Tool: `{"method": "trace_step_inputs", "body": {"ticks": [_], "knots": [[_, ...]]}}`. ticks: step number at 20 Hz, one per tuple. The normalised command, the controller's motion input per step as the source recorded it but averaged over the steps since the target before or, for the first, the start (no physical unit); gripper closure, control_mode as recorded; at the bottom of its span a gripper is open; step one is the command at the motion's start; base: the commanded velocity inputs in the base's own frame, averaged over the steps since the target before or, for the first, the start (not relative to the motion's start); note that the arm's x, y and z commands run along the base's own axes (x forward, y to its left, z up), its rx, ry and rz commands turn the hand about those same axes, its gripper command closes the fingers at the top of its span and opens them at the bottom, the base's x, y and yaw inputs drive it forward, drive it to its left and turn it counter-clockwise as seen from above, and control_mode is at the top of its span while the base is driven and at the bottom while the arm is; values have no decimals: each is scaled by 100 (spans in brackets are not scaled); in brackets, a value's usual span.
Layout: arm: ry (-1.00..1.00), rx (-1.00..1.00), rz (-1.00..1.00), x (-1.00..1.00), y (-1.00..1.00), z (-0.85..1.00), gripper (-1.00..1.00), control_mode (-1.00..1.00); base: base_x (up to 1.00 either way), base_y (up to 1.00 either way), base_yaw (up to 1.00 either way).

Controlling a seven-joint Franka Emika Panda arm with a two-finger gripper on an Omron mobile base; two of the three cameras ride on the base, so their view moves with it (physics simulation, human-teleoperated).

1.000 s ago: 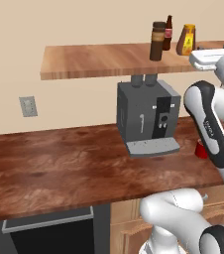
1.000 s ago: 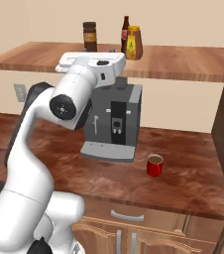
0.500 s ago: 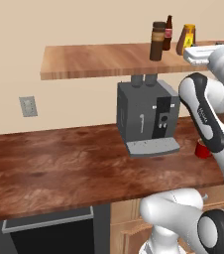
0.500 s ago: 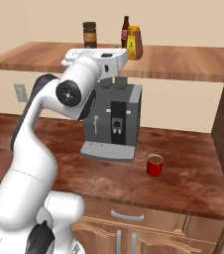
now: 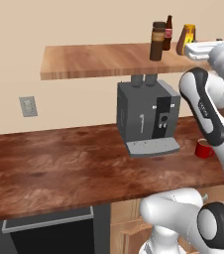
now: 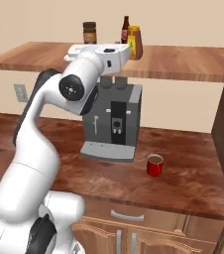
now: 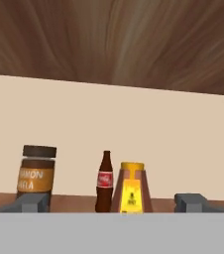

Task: Pick the cinnamon and honey bottle from the shelves and place them next to the mug.

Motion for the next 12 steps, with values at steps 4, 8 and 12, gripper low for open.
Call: {"method": "trace_step_inputs", "body": {"ticks": [4, 8, 12], "knots": [[1, 0, 0, 16, -3, 2, -100, -100, 0, 0, 0], [4, 0, 0, 29, -1, 0, -100, -100, 0, 0, 0], [11, 0, 0, 34, -3, 0, -100, -100, 0, 0, 0]]}}
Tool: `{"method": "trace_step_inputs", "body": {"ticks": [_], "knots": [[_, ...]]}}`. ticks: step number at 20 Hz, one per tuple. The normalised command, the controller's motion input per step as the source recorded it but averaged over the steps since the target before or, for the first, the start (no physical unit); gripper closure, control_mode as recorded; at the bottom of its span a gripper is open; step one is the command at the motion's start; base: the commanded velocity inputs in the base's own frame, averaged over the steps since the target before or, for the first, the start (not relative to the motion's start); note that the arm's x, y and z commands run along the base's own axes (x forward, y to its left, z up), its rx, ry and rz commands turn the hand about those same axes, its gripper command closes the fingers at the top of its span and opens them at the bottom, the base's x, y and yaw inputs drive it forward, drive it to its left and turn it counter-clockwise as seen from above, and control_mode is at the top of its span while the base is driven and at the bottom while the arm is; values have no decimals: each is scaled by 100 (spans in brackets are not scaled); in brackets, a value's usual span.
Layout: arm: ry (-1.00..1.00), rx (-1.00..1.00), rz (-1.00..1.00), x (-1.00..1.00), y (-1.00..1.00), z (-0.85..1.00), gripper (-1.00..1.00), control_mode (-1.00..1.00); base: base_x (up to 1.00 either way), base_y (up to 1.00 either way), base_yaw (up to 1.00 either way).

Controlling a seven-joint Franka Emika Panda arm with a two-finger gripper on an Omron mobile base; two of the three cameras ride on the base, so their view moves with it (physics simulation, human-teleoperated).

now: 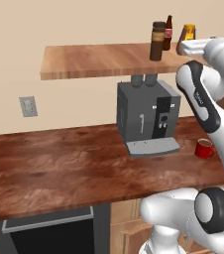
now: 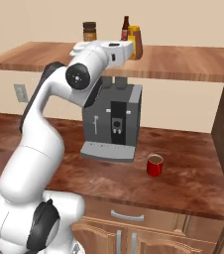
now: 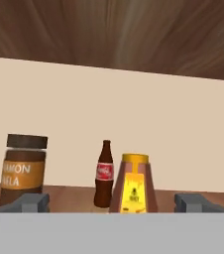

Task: Pick the cinnamon and honey bottle from the shelves and place them next to the mug.

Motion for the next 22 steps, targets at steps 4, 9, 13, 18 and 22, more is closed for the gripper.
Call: {"method": "trace_step_inputs", "body": {"ticks": [4, 9, 13, 18, 22], "knots": [[7, 0, 0, 28, -7, 4, -100, -100, 0, 0, 0], [0, 0, 0, 3, -2, 2, -100, -100, 0, 0, 0], [0, 0, 0, 7, -18, 2, -100, -100, 0, 0, 0], [0, 0, 0, 1, -29, 0, -100, -100, 0, 0, 0], [0, 0, 0, 7, -39, 0, -100, -100, 0, 0, 0]]}}
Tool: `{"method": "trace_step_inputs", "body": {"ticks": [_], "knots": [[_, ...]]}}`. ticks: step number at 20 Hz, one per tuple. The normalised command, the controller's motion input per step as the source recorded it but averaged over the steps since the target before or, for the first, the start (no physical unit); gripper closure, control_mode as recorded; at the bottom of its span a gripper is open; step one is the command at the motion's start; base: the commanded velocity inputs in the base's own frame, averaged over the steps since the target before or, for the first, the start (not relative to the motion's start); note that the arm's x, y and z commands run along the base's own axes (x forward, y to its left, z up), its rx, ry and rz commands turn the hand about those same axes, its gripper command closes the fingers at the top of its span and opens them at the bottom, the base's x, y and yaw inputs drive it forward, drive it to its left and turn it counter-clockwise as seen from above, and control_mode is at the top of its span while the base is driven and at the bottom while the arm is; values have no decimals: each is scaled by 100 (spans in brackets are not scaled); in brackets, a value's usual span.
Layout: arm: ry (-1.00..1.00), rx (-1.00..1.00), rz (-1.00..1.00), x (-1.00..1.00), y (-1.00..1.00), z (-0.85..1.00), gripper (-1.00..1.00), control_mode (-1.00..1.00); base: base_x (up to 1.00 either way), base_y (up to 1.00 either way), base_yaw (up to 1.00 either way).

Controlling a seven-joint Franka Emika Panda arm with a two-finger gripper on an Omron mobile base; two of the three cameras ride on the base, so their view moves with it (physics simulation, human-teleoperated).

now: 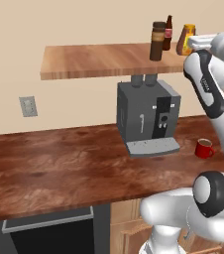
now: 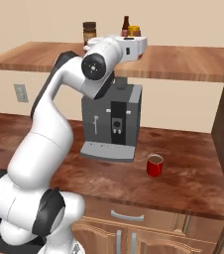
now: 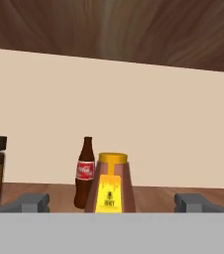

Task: Pick the cinnamon and honey bottle from the shelves and place them next to the mug.

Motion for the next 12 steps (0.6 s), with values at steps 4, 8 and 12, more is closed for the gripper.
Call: {"method": "trace_step_inputs", "body": {"ticks": [4, 8, 12], "knots": [[0, 0, 0, 3, -10, 0, -100, -100, 0, 0, 0], [0, 0, 0, 0, 0, 0, -100, -100, 0, 0, 0], [0, 0, -1, 4, 0, 0, -100, -100, 0, 0, 0]]}}
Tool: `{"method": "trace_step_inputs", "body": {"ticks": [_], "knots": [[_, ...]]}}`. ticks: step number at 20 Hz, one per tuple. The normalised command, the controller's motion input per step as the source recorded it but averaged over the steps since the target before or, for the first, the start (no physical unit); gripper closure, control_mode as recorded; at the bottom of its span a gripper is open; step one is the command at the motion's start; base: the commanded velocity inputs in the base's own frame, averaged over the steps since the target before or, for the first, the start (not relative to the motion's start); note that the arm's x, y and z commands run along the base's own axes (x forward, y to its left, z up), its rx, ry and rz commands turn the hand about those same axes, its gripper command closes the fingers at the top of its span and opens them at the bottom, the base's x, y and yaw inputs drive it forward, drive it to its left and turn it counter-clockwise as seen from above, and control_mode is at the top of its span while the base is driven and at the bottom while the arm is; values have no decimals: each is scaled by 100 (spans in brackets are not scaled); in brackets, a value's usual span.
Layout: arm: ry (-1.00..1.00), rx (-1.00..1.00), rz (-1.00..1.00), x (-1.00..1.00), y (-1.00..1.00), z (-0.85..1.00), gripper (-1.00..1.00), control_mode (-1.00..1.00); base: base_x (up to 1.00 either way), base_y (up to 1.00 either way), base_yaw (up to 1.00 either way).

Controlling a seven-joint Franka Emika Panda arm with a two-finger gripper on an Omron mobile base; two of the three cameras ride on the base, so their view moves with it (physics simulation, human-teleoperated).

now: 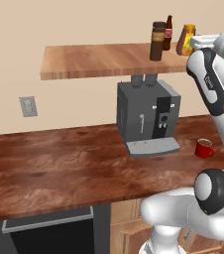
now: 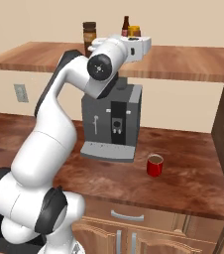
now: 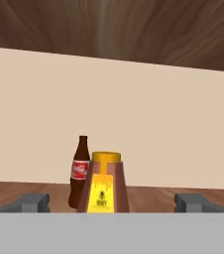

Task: Pick the cinnamon and honey bottle from the shelves and place them next to the mug.

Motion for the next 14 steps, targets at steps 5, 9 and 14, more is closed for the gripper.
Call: {"method": "trace_step_inputs", "body": {"ticks": [5, 9, 14], "knots": [[2, 0, -3, 2, 0, 0, -100, -100, 0, 0, 0], [7, 0, -8, 1, 0, 0, -100, -100, 0, 0, 0], [3, 0, -4, 2, 0, 0, -100, -100, 0, 0, 0]]}}
